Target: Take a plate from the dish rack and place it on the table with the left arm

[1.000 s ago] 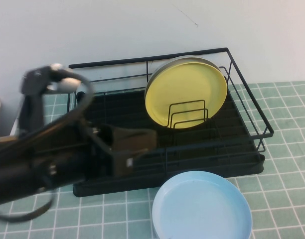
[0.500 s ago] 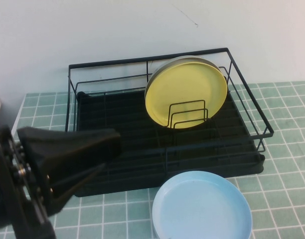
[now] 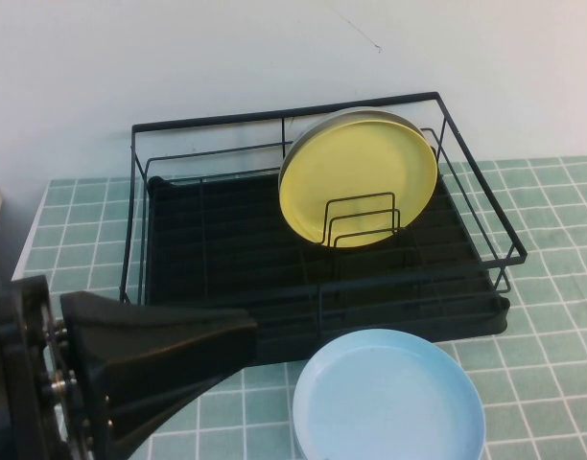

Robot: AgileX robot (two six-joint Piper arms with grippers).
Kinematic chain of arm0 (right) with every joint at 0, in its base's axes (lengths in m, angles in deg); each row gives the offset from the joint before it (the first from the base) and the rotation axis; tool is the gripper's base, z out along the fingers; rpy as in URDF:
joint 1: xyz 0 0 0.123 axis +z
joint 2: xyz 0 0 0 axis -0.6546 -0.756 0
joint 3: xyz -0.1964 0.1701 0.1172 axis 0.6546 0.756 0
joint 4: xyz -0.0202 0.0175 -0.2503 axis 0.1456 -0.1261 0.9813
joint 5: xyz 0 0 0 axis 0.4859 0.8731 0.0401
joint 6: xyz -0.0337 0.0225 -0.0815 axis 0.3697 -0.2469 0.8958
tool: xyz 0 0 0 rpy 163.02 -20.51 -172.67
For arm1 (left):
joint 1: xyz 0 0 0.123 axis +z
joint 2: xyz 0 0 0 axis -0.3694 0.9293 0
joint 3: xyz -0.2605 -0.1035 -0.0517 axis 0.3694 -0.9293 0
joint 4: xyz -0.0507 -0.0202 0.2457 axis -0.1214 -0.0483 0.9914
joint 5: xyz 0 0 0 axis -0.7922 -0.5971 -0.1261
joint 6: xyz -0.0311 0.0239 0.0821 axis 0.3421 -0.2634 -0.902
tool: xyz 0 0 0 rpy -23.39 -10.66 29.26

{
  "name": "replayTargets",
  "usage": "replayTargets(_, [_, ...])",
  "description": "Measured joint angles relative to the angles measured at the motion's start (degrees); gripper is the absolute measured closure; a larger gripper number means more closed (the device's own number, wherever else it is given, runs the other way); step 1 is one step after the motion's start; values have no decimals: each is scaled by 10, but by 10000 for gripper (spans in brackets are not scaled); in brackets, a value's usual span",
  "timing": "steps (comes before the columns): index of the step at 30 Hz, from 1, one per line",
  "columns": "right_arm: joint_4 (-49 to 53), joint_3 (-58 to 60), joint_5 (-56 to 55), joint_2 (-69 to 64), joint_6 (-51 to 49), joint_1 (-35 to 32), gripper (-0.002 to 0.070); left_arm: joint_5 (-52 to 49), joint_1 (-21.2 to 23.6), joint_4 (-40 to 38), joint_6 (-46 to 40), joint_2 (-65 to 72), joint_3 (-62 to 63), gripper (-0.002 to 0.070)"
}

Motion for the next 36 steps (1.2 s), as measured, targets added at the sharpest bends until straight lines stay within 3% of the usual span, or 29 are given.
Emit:
replayTargets(5, [0, 0, 0, 0, 0, 0, 678, -1, 0, 7, -5, -7, -13, 676])
replayTargets(10, [0, 0, 0, 0, 0, 0, 678, 15, 0, 116, 12, -42, -26, 677])
replayTargets(14, [0, 0, 0, 0, 0, 0, 678, 51, 17, 288, 176, -95, -61, 677])
replayTargets(19, [0, 0, 0, 0, 0, 0, 678, 123, 90, 516, 451, -163, -145, 677])
replayTargets(23, [0, 0, 0, 0, 0, 0, 678, 207, 159, 642, 523, -234, -231, 677])
replayTargets(27, [0, 0, 0, 0, 0, 0, 678, 259, 219, 687, 515, -309, -327, 677])
replayTargets(36, [0, 0, 0, 0, 0, 0, 678, 269, 310, 686, 512, -411, -462, 677])
